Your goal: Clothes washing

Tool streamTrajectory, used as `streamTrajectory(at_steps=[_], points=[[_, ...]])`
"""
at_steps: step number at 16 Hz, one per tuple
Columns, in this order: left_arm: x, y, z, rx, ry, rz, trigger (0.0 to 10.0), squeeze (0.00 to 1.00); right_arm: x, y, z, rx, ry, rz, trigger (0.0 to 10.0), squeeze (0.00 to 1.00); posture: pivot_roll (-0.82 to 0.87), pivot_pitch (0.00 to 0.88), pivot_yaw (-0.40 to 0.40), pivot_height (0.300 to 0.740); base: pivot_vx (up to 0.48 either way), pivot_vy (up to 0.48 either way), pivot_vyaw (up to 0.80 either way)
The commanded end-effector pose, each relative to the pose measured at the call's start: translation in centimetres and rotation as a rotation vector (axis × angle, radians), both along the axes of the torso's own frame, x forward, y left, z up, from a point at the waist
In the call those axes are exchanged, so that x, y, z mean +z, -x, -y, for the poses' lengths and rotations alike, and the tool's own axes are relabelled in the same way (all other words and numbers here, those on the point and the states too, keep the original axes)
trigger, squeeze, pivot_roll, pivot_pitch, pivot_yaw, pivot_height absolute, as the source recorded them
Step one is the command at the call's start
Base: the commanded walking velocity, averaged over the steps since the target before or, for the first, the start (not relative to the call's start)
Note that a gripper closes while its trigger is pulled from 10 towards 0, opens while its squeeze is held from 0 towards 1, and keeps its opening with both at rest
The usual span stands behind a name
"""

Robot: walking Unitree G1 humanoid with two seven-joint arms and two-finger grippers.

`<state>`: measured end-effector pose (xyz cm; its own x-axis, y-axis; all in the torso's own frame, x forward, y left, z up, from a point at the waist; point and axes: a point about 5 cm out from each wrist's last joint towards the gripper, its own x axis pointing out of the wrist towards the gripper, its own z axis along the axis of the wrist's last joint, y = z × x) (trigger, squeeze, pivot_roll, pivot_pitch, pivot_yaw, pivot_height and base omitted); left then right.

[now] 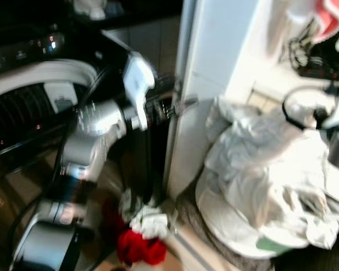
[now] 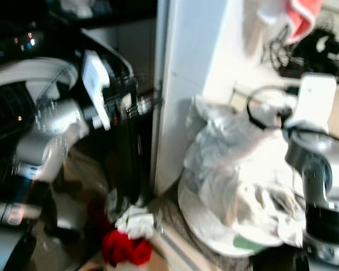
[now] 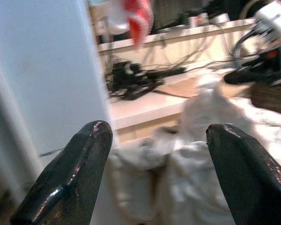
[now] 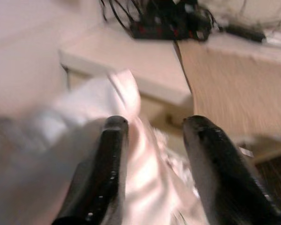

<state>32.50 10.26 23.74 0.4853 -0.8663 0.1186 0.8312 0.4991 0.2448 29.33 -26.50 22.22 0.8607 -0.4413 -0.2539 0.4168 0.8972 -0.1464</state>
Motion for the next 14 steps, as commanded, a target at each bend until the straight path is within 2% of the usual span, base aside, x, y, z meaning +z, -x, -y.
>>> streamTrajectory(at_steps=[1,2,3,5,6,7,9,10,11,12,14], points=[[1.2,1.1,0.6,-0.051,0.007,0.038,10.0,0.00,0.2,0.4,0.1,-0.009,-0.007,0.006,10.0,1.00,-0.06,0.000,-0.036,0.740,0.000,0.000,0.00],[1.1,3.5,0.9,-0.114,0.033,0.008,10.0,0.00,-0.7,0.7,-0.1,0.011,-0.064,-0.014,10.0,1.00,-0.06,0.000,-0.037,0.740,0.000,0.000,0.00],[1.1,4.1,1.0,-0.125,0.038,0.000,10.0,0.00,-1.0,0.7,-0.2,0.016,-0.079,-0.018,10.0,1.00,-0.06,0.000,-0.037,0.740,0.000,0.000,0.00],[0.9,5.4,1.4,-0.153,0.031,-0.004,10.0,0.00,-2.4,0.4,-1.0,0.091,-0.176,-0.048,10.0,1.00,-0.06,0.000,-0.041,0.740,0.000,0.000,0.00],[0.9,5.6,1.6,-0.150,0.018,0.001,10.0,0.00,-3.1,0.3,-1.1,0.103,-0.195,-0.070,10.0,0.00,-0.06,0.000,-0.044,0.740,0.000,0.000,0.00],[0.6,6.0,1.8,-0.155,-0.010,0.000,10.0,0.00,-3.9,0.4,-1.3,0.130,-0.227,-0.096,10.0,0.00,-0.06,0.000,-0.045,0.740,0.000,0.000,0.00],[0.3,6.5,2.0,-0.174,-0.033,0.005,10.0,0.00,-4.3,0.4,-1.6,0.161,-0.254,-0.097,10.0,0.00,-0.06,0.000,-0.045,0.740,0.000,0.000,0.00],[-0.1,7.1,2.2,-0.195,-0.030,-0.021,10.0,0.00,-4.9,0.4,-2.2,0.222,-0.333,-0.073,9.1,0.00,-0.06,0.000,-0.047,0.740,0.000,0.000,0.00],[-0.1,7.2,2.3,-0.196,-0.030,-0.025,10.0,0.00,-5.1,0.4,-2.3,0.233,-0.348,-0.068,9.1,0.00,-0.06,0.000,-0.047,0.740,0.000,0.000,0.00],[-0.4,7.2,2.3,-0.188,-0.040,-0.028,10.0,0.00,-5.2,0.3,-2.4,0.255,-0.358,-0.047,0.0,0.00,-0.06,0.000,-0.048,0.740,0.000,0.000,0.00],[-0.8,7.0,2.3,-0.164,-0.061,-0.027,10.0,0.00,-6.1,0.3,-2.9,0.314,-0.383,-0.050,0.0,0.00,-0.06,0.000,-0.052,0.740,0.000,0.000,0.00]])
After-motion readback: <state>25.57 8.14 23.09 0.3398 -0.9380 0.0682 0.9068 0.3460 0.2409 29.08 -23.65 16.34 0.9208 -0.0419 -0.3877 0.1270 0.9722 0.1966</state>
